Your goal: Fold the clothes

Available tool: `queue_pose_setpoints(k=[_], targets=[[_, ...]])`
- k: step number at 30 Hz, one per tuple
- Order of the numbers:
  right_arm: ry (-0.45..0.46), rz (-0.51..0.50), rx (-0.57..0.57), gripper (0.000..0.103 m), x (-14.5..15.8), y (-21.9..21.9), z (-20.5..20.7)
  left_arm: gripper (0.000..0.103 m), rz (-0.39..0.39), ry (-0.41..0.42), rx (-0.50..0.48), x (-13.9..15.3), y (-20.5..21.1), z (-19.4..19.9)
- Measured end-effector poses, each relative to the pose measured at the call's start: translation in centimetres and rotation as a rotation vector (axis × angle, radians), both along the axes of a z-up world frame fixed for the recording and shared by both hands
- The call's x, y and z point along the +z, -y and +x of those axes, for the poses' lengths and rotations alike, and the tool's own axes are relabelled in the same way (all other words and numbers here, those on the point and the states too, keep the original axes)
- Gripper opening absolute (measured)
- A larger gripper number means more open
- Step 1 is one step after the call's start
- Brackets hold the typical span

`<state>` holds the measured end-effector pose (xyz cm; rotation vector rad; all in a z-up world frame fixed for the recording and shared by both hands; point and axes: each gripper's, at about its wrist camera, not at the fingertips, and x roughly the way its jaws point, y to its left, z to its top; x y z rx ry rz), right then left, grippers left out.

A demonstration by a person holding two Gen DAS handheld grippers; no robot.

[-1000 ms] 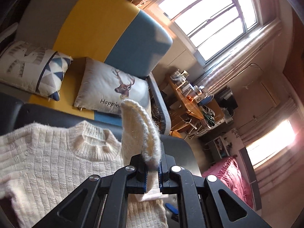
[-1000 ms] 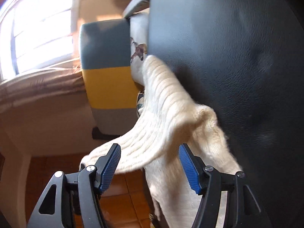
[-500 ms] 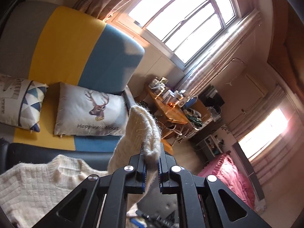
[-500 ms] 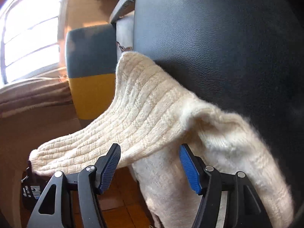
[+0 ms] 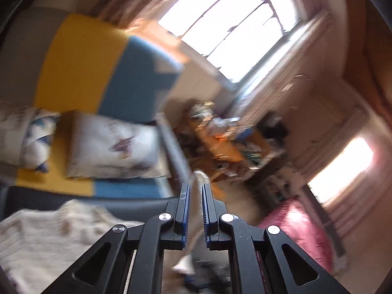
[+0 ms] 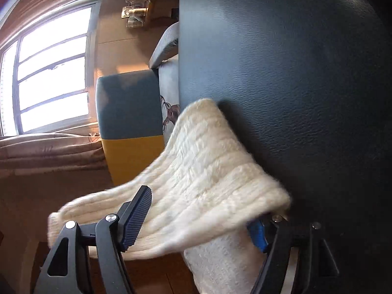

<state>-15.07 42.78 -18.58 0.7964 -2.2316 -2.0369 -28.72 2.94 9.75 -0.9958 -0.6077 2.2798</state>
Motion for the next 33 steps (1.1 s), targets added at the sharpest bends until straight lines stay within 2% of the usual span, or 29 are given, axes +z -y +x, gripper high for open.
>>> queue_pose_setpoints(k=[3, 6, 8, 10, 12, 14, 16, 22, 26, 29, 31, 33], targets=[[-0.019, 0.032, 0.041, 0.072, 0.3, -0.1, 0.3, 0.008, -0.069, 0.160, 0.109, -8.1, 4.9, -1.0], [0.003, 0.112, 0.096, 0.073, 1.0, 0.6, -0.3, 0.008, -0.055, 0.321, 0.185, -15.1, 8.8, -1.1], [0.011, 0.136, 0.106, 0.073, 1.1, 0.8, -0.3, 0.008, -0.013, 0.394, 0.210, -18.1, 10.0, -1.1], [0.019, 0.160, 0.117, 0.073, 1.1, 1.1, -0.2, 0.009, 0.042, 0.422, 0.174, -19.1, 9.3, -1.6], [0.025, 0.162, 0.114, 0.073, 1.0, 1.1, -0.2, 0.018, 0.072, 0.437, 0.141, -19.7, 8.1, -2.2], [0.032, 0.178, 0.129, 0.073, 1.1, 1.2, -0.3, 0.034, 0.088, 0.451, 0.110, -20.2, 6.2, -3.4], [0.040, 0.200, 0.148, 0.073, 1.2, 1.3, -0.5, 0.042, 0.113, 0.479, 0.075, -20.8, 4.0, -4.5], [0.059, 0.262, 0.202, 0.073, 1.6, 1.6, -1.0, 0.044, 0.121, 0.558, 0.058, -23.5, -1.1, -7.4], [0.051, 0.279, 0.216, 0.073, 1.6, 1.7, -0.9, 0.053, 0.081, 0.581, 0.085, -24.9, -2.9, -9.1], [0.042, 0.289, 0.231, 0.073, 1.6, 1.7, -0.9, 0.059, 0.111, 0.572, 0.099, -24.9, -3.0, -9.8], [0.035, 0.305, 0.234, 0.073, 1.7, 1.8, -0.9, 0.056, 0.114, 0.552, 0.109, -24.6, -2.9, -10.2], [0.027, 0.336, 0.234, 0.073, 1.9, 2.1, -0.8, 0.032, 0.059, 0.528, 0.111, -24.3, -3.0, -10.5]])
